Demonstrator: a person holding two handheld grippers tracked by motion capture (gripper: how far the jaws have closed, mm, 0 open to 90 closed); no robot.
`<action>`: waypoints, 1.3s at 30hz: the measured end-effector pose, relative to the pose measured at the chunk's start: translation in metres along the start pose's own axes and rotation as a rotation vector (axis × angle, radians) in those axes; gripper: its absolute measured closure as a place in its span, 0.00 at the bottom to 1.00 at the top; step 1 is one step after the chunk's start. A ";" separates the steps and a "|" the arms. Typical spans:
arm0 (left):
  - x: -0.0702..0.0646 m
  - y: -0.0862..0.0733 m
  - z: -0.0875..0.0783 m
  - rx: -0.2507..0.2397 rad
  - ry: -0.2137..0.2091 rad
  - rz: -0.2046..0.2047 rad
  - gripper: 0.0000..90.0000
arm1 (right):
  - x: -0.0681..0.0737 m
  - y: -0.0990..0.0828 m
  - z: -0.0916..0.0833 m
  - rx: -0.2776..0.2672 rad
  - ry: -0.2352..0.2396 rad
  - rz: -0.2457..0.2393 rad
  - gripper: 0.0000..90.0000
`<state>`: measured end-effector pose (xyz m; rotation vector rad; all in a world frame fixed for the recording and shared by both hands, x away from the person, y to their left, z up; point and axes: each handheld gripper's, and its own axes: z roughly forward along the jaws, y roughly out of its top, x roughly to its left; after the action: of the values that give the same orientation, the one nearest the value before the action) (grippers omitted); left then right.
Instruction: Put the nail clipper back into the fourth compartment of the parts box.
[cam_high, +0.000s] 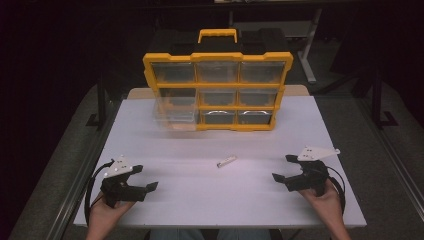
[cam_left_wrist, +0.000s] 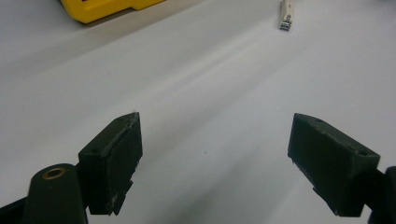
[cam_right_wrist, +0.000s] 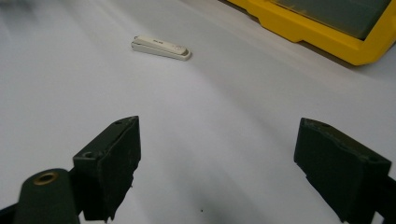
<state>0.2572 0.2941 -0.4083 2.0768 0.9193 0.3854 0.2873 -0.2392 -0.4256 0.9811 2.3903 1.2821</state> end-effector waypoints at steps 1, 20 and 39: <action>0.000 0.000 0.000 -0.002 -0.001 -0.001 0.20 | -0.001 0.000 0.000 -0.001 0.002 0.004 0.15; 0.000 -0.003 -0.002 0.003 0.001 0.002 0.19 | 0.002 0.002 0.002 0.002 0.003 0.002 0.15; 0.000 -0.003 -0.004 -0.007 0.002 0.001 0.19 | 0.002 0.007 0.002 -0.007 -0.001 0.001 0.15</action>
<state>0.2538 0.2976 -0.4080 2.0712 0.9174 0.3906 0.2897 -0.2335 -0.4212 0.9804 2.3831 1.2891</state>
